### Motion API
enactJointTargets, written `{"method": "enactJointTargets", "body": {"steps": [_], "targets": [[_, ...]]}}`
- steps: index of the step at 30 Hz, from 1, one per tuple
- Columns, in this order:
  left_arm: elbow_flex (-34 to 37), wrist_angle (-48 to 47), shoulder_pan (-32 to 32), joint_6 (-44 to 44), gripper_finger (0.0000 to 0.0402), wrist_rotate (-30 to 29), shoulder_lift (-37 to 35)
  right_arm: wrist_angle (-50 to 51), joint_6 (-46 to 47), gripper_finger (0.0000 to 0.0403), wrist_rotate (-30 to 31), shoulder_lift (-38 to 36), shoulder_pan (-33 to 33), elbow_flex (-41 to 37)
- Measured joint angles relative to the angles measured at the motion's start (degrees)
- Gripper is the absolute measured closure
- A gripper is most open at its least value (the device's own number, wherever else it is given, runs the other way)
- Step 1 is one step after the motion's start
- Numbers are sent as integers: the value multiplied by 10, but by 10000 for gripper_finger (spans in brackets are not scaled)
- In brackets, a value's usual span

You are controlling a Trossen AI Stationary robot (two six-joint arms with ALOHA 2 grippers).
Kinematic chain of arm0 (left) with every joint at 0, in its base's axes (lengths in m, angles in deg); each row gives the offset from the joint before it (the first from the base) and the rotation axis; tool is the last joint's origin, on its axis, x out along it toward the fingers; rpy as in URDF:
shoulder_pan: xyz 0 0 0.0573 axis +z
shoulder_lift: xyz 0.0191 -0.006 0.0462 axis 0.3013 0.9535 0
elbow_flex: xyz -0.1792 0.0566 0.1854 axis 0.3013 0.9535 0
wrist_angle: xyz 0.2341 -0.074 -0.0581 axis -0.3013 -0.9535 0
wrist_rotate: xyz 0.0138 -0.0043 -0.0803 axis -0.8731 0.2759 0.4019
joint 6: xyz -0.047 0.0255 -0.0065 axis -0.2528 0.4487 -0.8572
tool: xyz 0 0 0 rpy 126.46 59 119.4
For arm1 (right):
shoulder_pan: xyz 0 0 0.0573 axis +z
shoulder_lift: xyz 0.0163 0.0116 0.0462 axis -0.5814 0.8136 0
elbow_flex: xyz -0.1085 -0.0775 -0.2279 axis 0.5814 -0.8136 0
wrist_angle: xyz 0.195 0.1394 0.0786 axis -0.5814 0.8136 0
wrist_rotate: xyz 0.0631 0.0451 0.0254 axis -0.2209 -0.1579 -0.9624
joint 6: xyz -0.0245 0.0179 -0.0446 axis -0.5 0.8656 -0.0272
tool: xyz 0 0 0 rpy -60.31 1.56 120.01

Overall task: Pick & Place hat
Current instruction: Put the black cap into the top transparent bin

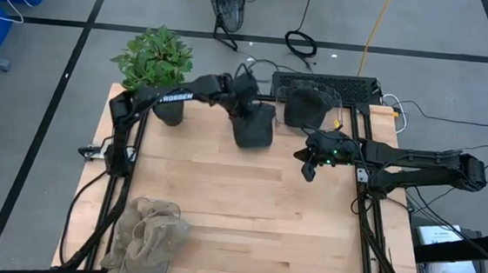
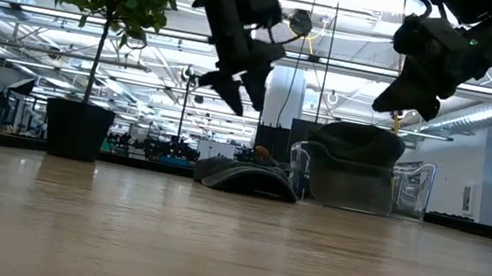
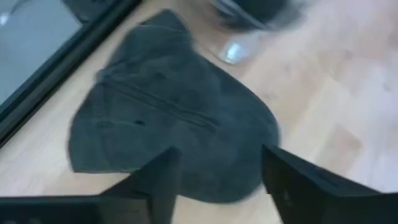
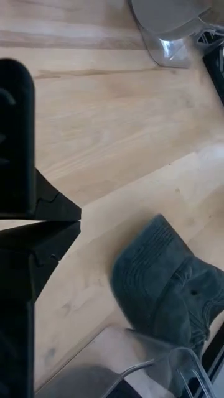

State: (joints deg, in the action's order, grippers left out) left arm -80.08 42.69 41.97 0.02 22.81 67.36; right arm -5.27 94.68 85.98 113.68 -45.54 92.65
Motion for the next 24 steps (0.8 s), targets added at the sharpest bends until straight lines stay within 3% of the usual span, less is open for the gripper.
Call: {"method": "enactJointTargets", "body": {"steps": [5, 10, 15, 20, 24], "targets": [[-4, 5, 57, -60, 88, 15, 20, 0, 0, 403, 2, 0, 0, 0], [-4, 6, 93, -144, 20, -21, 34, 0, -8, 403, 30, 0, 0, 0], [-3, -8, 99, -198, 5, -23, 45, 0, -14, 403, 43, 0, 0, 0], [-3, -14, 64, -218, 5, -98, 63, -2, -25, 403, 43, 0, -1, 0], [-3, 4, 51, -254, 5, -124, 83, -5, -25, 403, 43, 0, -1, 0]]}}
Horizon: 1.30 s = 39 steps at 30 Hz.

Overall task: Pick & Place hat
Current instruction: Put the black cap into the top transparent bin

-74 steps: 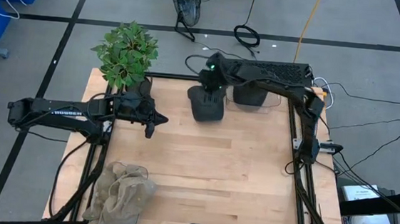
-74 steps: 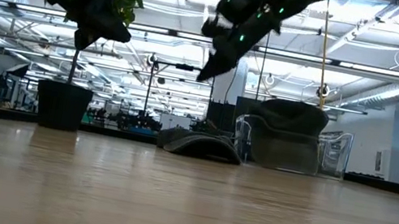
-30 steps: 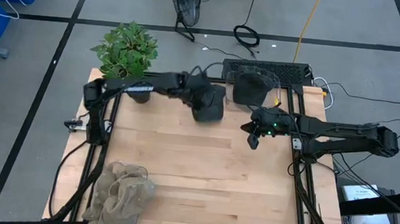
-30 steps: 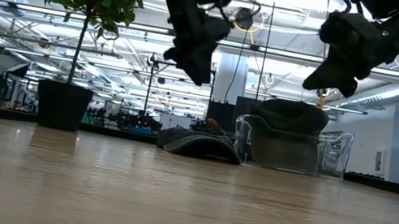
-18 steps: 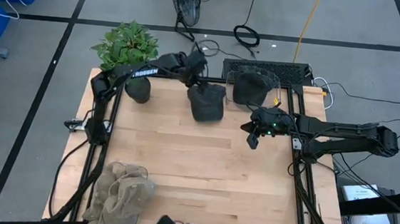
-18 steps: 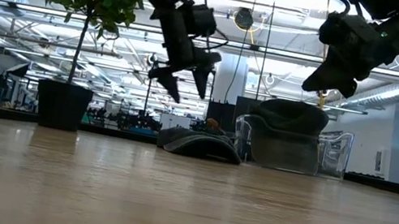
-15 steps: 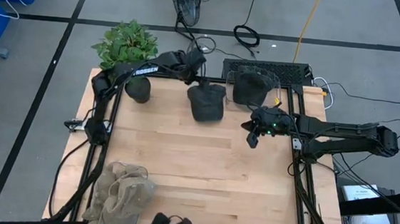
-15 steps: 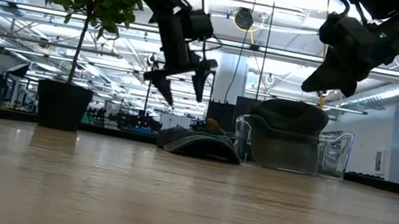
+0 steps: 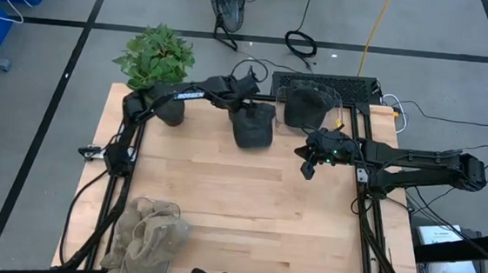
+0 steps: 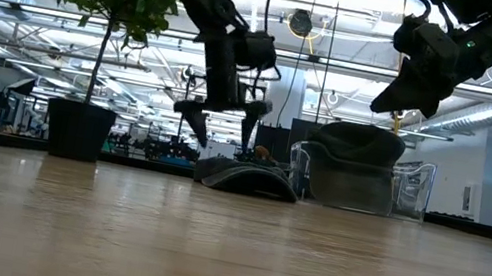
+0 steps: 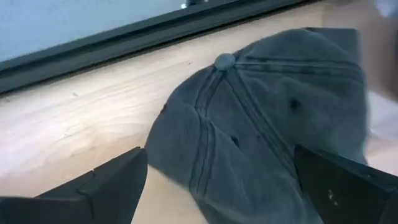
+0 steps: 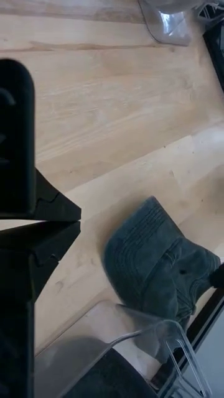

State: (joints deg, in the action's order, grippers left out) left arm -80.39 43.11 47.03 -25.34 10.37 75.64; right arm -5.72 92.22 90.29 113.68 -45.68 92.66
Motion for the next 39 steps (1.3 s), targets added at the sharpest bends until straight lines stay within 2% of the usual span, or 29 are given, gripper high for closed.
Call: {"method": "enactJointTargets", "body": {"steps": [9, 15, 17, 20, 28, 30, 32, 35, 39], "targets": [[0, -9, 0, -67, 5, 7, 44, -1, 0, 403, -1, 0, 1, 0], [0, -13, -2, -69, 13, 49, 71, -5, 0, 403, -1, 0, 1, 0], [0, -15, -4, -71, 38, 61, 72, -5, 0, 403, -2, 0, 1, 0], [0, -17, -8, -69, 109, 71, 72, -6, 0, 403, -2, 0, 1, 0], [1, -75, -21, -47, 370, 128, 67, -9, -11, 403, -2, 0, 1, 0], [1, -73, -33, -45, 381, 138, 59, -9, -14, 403, -2, 0, 1, 0], [1, -76, -48, -45, 373, 138, 42, -9, -15, 403, -1, 0, 1, 0], [1, -81, -69, -44, 368, 119, 6, -10, -15, 403, -1, 0, 1, 0], [1, -81, -104, -35, 384, 72, -61, -9, -11, 403, -1, 0, 1, 0]]}}
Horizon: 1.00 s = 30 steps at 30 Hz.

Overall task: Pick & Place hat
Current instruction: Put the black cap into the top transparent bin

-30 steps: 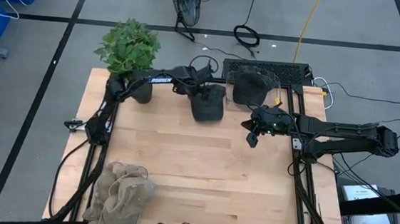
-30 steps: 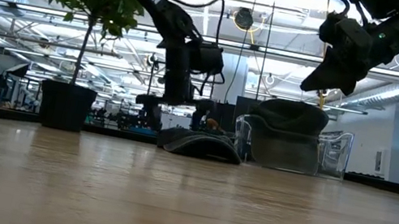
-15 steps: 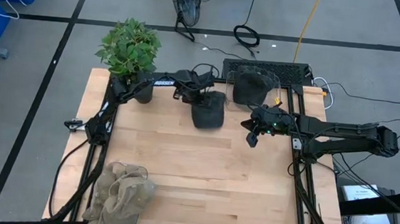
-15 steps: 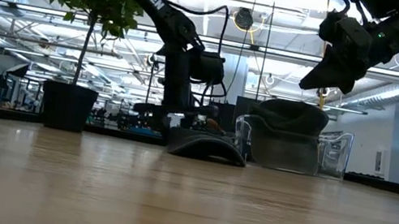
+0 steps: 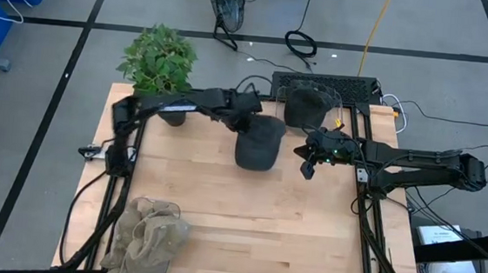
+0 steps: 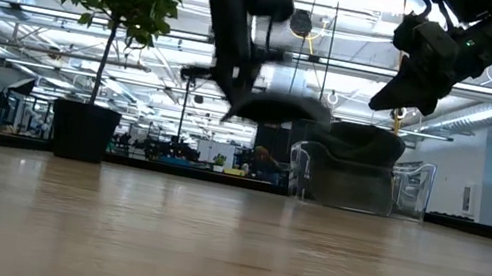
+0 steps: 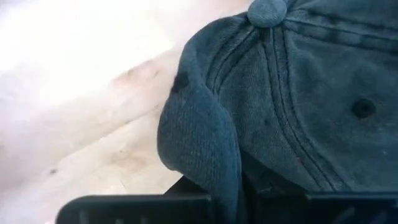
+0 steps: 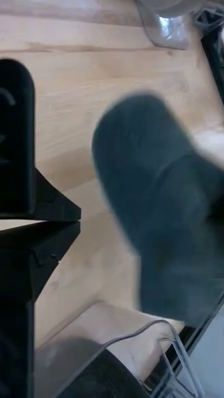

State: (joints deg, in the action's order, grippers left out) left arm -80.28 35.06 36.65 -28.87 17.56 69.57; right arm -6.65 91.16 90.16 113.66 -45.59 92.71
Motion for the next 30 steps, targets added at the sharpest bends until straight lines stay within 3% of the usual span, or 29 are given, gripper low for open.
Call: {"method": "enactJointTargets", "body": {"steps": [2, 6, 10, 13, 18, 23, 26, 30], "targets": [[0, 5, -25, 5, 387, -48, -38, -3, 8, 402, 0, 0, -1, 0], [0, 26, -77, 37, 384, -199, -98, -33, 10, 383, 0, 0, -1, 0], [-1, 44, -120, 72, 374, -356, -134, -106, 21, 339, -2, -1, -1, 0], [-1, 53, -140, 107, 379, -420, -141, -164, 24, 292, -18, -2, -1, 4], [-1, 55, -151, 137, 386, -450, -140, -170, 5, 197, -31, -2, -1, 59], [-1, 54, -151, 147, 369, -450, -140, -71, -81, 108, 8, 17, -1, 171], [-1, 54, -150, 171, 372, -450, -140, 24, -144, 76, 36, 57, -8, 255], [-1, 65, -150, 195, 387, -434, -140, 176, -212, 63, 16, 145, -33, 385]]}}
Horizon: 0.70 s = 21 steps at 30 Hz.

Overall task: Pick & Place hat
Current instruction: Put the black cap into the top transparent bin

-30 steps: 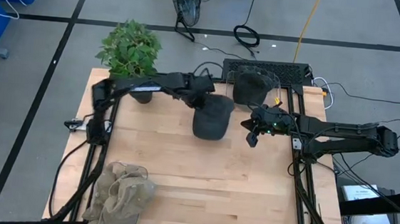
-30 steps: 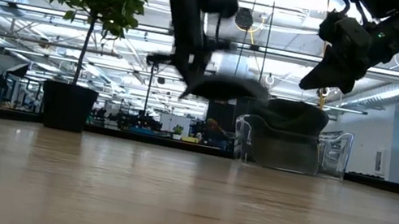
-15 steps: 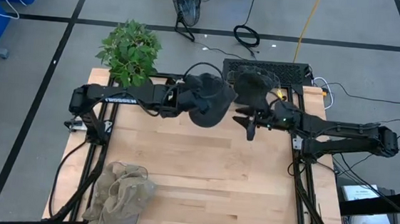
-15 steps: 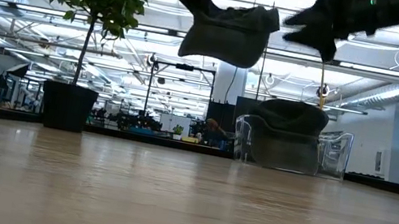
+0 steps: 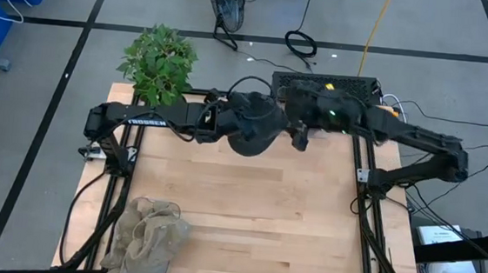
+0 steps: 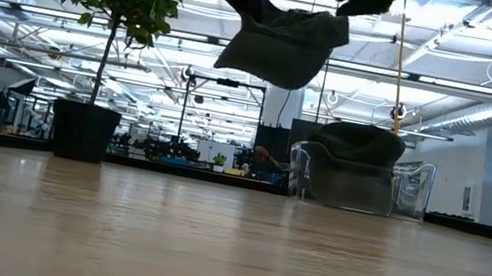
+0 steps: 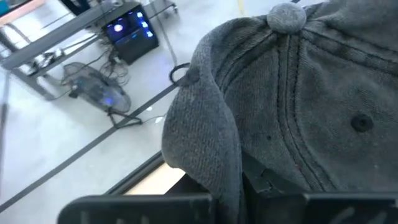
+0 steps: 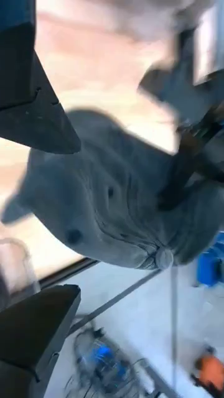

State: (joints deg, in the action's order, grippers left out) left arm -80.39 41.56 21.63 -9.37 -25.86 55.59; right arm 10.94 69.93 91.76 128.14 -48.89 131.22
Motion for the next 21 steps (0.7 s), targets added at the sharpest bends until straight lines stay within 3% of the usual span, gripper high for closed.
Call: {"method": "enactJointTargets", "body": {"steps": [8, 11, 16, 21], "targets": [[0, 55, -9, 73, 372, 6, 0, 158, -73, 62, -47, 140, -45, 162], [0, 56, -13, 73, 374, 5, 0, 166, -79, 62, -60, 164, -51, 174], [1, 61, -16, 75, 386, 0, 0, 173, -54, 70, -163, 195, -52, 174], [1, 65, -16, 74, 374, -1, 0, 170, -51, 98, -167, 206, -42, 174]]}}
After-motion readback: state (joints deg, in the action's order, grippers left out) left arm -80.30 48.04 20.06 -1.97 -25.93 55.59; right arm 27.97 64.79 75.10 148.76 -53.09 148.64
